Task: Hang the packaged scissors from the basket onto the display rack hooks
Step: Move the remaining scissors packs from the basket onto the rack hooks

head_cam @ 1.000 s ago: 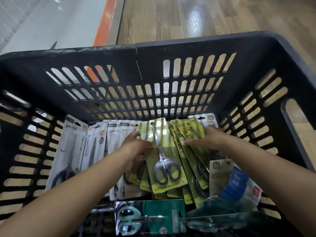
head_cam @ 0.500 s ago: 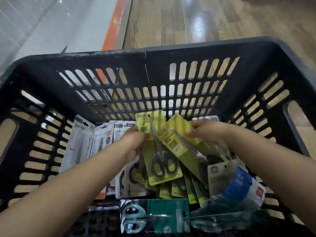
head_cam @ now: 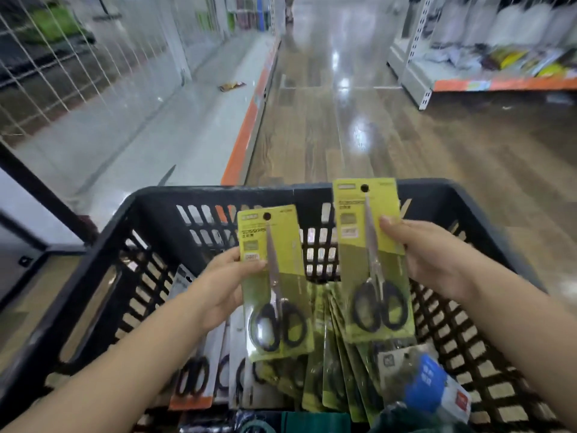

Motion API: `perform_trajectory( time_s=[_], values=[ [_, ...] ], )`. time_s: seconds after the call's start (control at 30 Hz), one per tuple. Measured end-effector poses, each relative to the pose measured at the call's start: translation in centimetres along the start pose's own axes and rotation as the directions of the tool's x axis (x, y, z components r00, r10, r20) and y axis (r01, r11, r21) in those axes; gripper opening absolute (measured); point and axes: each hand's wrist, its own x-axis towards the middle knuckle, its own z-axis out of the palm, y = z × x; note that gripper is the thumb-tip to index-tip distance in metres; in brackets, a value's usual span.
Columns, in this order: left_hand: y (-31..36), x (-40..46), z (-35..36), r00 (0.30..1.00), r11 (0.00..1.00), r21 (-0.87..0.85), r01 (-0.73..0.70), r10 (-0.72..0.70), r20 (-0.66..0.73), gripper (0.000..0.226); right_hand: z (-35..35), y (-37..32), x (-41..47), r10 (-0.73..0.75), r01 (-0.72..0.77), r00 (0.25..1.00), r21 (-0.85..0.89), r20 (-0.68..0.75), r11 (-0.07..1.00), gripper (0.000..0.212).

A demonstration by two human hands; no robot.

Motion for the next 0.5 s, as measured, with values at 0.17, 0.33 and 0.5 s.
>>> perform_trajectory(
  time_s=[0.17,0.33,0.5],
  values=[
    [-0.1,-1.0,-0.4,0.996,0.999,-0.03,-0.043,0.041,-0.076,0.016,1.0,1.9,-1.0,0.038,-0.033,0.994,0.042,-0.106,0.999,0.035],
    [-1.5,-0.5,-0.8,0.994,1.0,-0.021,-0.008,0.005,-0.114,0.017,2.1,3.3,-1.4,0.167,-0.168,0.977,0.002,-0.13,0.986,0.024],
    [-2.8,0.5,-0.7,0.994,0.999,0.017,0.045,-0.043,-0.105,0.013,2.5,4.5,-1.0,0.192,-0.202,0.976,-0.1,-0.1,0.974,0.017]
  ],
)
